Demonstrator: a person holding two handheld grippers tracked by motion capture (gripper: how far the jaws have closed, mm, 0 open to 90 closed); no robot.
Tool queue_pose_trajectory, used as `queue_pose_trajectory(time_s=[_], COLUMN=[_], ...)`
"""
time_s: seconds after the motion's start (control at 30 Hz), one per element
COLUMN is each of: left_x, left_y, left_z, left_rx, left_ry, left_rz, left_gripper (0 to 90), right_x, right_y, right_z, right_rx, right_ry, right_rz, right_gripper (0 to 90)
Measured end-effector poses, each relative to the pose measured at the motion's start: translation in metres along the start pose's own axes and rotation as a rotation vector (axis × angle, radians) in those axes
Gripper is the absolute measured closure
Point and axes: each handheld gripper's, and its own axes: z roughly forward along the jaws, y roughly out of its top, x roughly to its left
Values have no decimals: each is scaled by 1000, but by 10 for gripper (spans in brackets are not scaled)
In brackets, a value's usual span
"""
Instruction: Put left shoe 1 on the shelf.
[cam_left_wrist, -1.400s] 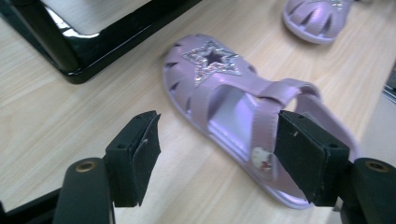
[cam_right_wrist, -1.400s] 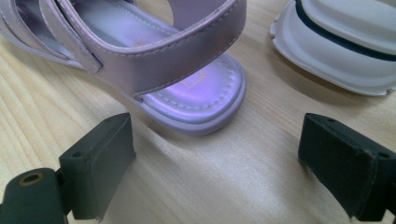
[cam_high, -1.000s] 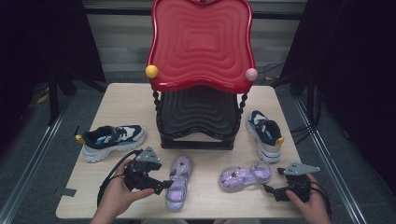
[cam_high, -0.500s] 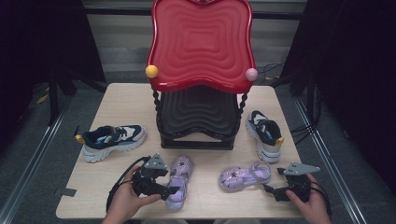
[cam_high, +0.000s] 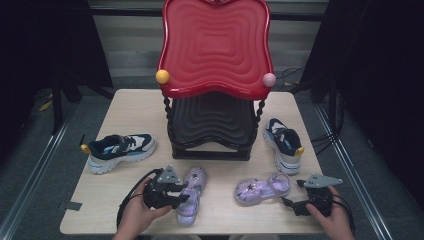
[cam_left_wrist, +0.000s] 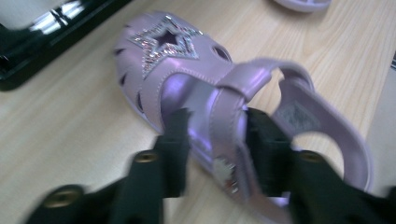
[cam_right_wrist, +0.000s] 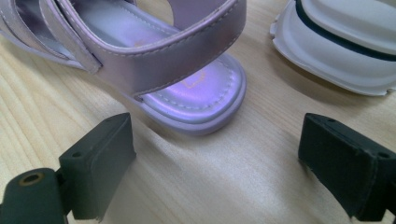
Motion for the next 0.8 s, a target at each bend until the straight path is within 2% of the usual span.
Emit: queue_pose_trajectory(time_s=[0.1,0.13,0.2,0.27,0.3,0.43,0.53,0.8], left_x=[5,6,9,11,13,16,17,20], left_y=[-1,-1,-2,-1,-1,-1,-3,-6], left_z=[-2,-3,-3,-5,-4,-5,-5,-4], left_rx=[-12,-12,-19,-28,-45,-63,-65,-89], left_ry=[1,10,15,38,35,47,47,41], left_rz=[-14,-21,-13,-7,-2,-7,-4,-25], left_gripper=[771,778,788,799,805,810,805,783], right_x=[0,0,0,0,0,0,0,0], right_y=[0,0,0,0,0,0,0,0], right_z=[0,0,0,0,0,0,0,0], right_rx=[0,0,0,0,0,0,0,0], right_ry=[0,0,0,0,0,0,0,0], right_rz=[0,0,0,0,0,0,0,0], right_gripper=[98,98,98,97,97,98,98,98])
